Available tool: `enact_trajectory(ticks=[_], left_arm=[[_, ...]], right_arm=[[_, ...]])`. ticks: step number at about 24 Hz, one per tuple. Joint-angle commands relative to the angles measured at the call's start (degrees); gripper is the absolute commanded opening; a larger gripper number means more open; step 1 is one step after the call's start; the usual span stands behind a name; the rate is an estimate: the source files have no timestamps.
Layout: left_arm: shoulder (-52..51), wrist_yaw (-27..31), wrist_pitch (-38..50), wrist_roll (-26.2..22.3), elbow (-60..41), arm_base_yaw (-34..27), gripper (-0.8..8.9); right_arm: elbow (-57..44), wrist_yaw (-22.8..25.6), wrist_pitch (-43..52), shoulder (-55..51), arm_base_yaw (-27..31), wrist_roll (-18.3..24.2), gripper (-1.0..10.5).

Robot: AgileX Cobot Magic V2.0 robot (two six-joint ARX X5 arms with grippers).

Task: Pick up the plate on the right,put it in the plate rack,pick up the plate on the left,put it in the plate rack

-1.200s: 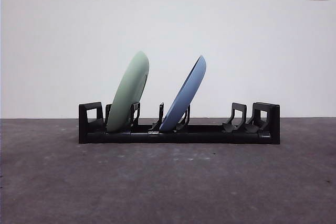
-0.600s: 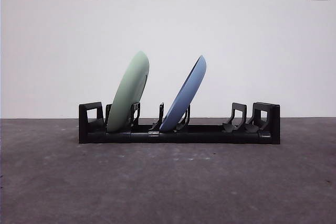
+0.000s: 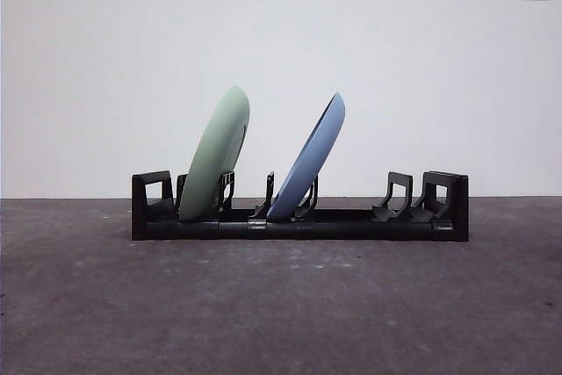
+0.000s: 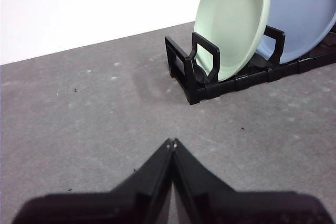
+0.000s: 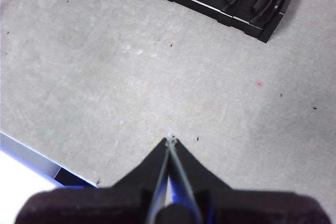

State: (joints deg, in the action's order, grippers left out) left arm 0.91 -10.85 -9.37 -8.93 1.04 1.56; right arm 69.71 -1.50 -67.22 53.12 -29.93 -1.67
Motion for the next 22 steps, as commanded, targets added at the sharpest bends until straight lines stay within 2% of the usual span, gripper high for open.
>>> enact_trajectory(ticks=[1,5,7,12,15,18,22], left_arm=[[0.02,0.2,0.44,0.39,-0.61,-0.2,-0.03],[0.02,0.2,0.44,0.39,-0.61,-0.2,-0.03],[0.02,0.2,0.44,0.37,-0.61,-0.2,-0.03],[0.02,0.17,0.44,0.37,-0.61,-0.2,-0.03],[0.02,0.17,0.44,0.37,-0.61,-0.2,-0.03],[0.02,0.17,0.44,0.37,-0.61,-0.2,-0.03],[0.02,0.17,0.44,0.37,-0.61,-0.2,-0.03]], right_arm=[[-0.5,0.31,0.5,-0.13,-0.07,1.07,0.0],[-1.31,-1.64,5.79,-3.98,-0.07,5.99,0.0],[-5.18,-3.63,12.22,-8.35,0.07,7.48,0.0],[-25.9,-3.63,34.36,-23.39,5.57,7.91,0.0],[-37.9,-3.63,44.37,-31.65,9.33,7.91,0.0],[-47.5,-3.41,48.33,-39.87,10.86,8.02,0.0],[-54.07,-2.95,49.51,-46.18,11.65,8.41,0.0]])
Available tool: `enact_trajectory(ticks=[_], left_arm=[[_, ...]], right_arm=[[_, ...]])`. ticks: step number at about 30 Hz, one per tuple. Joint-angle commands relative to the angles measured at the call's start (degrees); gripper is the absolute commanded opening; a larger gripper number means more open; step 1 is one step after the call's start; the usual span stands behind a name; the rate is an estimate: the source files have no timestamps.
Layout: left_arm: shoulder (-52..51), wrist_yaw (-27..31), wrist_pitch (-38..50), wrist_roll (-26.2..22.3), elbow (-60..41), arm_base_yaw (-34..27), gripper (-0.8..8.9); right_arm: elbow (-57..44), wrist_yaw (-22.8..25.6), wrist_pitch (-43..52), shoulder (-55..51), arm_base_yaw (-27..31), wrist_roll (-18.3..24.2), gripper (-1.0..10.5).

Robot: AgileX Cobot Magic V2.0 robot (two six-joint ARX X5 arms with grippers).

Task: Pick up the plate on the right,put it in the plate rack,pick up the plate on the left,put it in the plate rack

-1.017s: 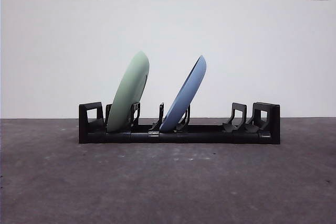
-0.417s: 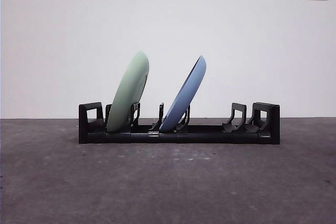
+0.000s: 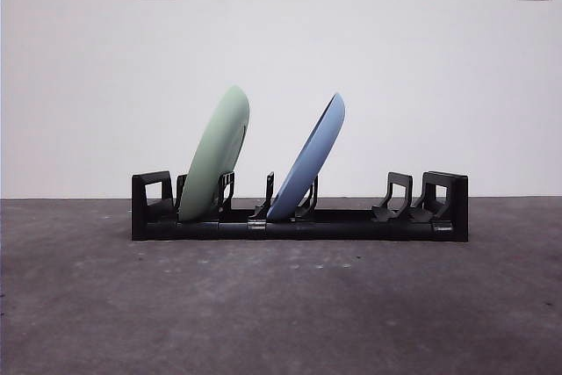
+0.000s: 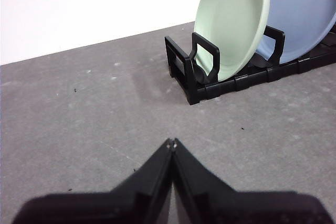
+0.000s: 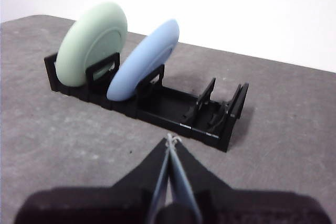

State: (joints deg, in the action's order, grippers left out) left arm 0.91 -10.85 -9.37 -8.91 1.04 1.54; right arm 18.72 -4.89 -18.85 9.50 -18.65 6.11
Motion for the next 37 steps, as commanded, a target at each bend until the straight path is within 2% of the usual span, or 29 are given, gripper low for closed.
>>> enact_trajectory(ticks=[1,5,12,17,26,37], left_arm=[[0.02,0.17,0.44,0.35,-0.61,-0.17,-0.03],[0.02,0.17,0.44,0.35,-0.61,-0.17,-0.03],[0.35,0.2,0.46,0.37,-0.61,-0.17,-0.03],[0.85,0.17,0.48,0.37,-0.61,-0.15,-0.03],[1.9,0.17,0.48,0.37,-0.61,-0.17,-0.03],[2.49,0.2,0.48,0.37,-0.61,-0.17,-0.03]], right_arm=[[-4.48,0.72,1.4,-3.91,0.57,0.59,0.0],[-9.81,1.9,1.6,-8.92,1.66,0.52,0.0],[-17.25,2.93,6.67,-9.03,3.82,-0.17,0.0],[-17.9,3.89,8.76,-9.05,5.64,-0.31,0.0],[-17.9,4.52,8.33,-9.05,13.97,-0.07,0.0],[-17.9,4.48,8.48,-9.05,14.14,-0.09,0.0]])
